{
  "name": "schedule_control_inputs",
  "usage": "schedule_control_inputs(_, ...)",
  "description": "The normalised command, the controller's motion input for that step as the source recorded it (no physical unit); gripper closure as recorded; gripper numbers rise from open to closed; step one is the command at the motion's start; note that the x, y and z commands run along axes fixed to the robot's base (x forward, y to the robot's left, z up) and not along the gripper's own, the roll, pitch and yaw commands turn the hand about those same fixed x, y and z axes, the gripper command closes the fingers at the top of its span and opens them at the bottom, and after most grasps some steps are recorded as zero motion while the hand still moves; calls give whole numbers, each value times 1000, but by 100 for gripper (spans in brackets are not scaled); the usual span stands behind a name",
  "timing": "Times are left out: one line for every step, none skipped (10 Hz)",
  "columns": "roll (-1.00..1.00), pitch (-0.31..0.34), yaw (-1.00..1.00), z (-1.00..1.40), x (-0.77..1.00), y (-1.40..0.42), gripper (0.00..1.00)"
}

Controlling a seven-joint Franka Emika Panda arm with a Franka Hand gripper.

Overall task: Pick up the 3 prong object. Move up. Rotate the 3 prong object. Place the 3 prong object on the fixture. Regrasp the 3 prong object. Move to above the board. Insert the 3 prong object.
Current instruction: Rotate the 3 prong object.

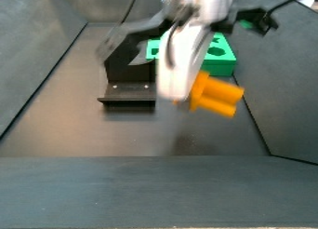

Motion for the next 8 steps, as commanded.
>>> schedule_control_inputs(108,-37,22,541,-526,-730,100)
schedule_control_inputs(134,-22,19,373,-343,-487,100)
schedule_control_inputs(127,-13,17,237,-193,-306,100)
schedule_control_inputs(121,0,16,141,-103,-180,100)
schedule_control_inputs(0,0,-1000,0,0,0,100)
schedule_control_inputs(-5,-1,-1000,-5,11,6,100)
schedule_control_inputs(-14,-3,-1000,0,5,22,100)
schedule_control_inputs(-14,-3,-1000,-1,5,19,100)
